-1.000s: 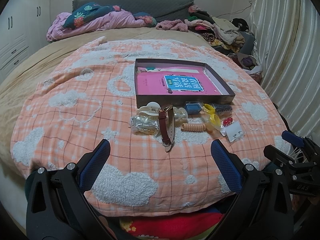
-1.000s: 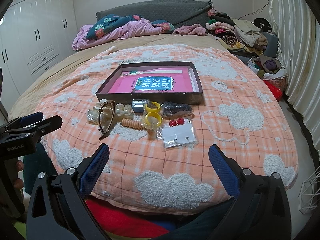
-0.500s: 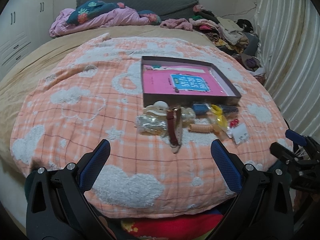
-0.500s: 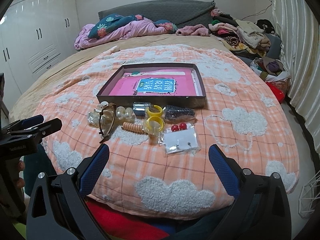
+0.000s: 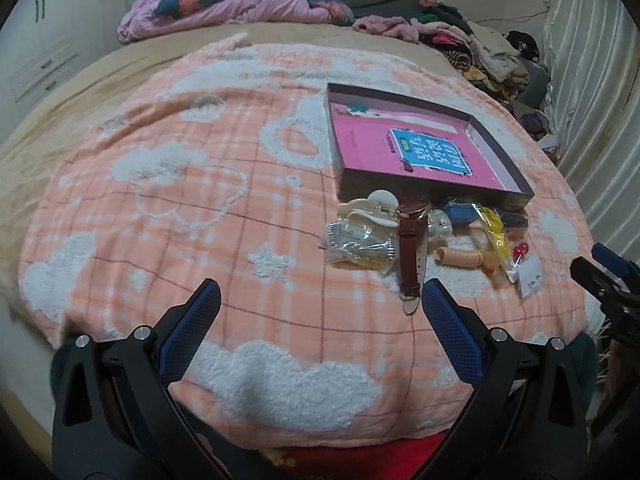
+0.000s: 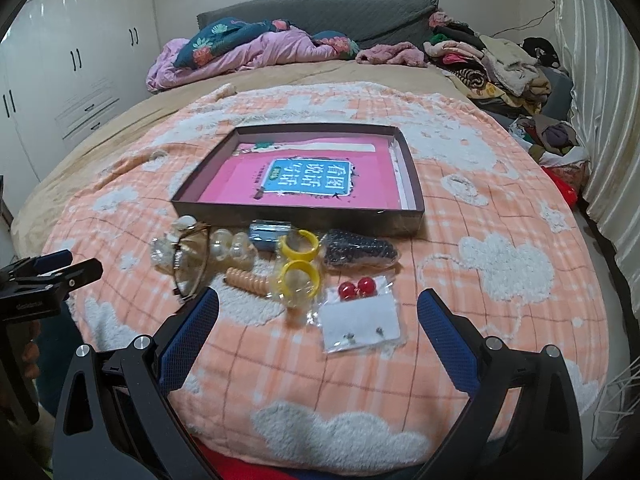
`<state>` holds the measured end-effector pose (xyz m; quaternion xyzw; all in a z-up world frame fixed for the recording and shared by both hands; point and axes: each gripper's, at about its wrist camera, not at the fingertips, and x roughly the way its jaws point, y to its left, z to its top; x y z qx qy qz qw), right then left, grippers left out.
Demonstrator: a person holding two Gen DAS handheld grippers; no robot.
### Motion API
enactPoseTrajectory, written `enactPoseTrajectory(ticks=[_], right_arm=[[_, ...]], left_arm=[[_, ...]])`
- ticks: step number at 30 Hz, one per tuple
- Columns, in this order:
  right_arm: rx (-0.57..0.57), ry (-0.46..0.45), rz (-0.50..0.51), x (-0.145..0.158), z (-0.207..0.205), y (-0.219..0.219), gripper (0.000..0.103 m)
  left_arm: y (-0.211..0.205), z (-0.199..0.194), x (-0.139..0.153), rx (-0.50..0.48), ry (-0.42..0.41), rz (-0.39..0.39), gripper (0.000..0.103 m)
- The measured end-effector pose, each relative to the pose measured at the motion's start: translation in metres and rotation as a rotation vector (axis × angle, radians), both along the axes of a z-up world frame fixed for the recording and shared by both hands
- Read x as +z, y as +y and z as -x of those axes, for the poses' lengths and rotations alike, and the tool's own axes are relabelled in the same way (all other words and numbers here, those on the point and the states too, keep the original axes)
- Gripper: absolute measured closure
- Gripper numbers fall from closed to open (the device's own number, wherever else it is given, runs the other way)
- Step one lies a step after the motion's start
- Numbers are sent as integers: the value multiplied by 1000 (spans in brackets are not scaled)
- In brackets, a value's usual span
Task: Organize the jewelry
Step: 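Drop the brown watch into the box with left tool while right lifts a white card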
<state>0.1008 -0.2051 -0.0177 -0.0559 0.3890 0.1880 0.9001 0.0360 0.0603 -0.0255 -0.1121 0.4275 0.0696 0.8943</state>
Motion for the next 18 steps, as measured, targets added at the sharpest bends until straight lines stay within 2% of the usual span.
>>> enactPoseTrajectory(ticks=[8,9,14,18], right_arm=[[-17,47,20,-27,-25,-7,4],[-20,54,27,-31,-26,-8,4],[-29,91,62,-53,-38,-16,4],[-22,121,81,-69,-45,-18,4]], left_arm=[[-30,-32,-24,-119,59,44,11],[-35,-35,-28,-131,69,49,14],[-49,-51,-45,-166,107,78,41],[-51,-60,-52,-164,123,90,55]])
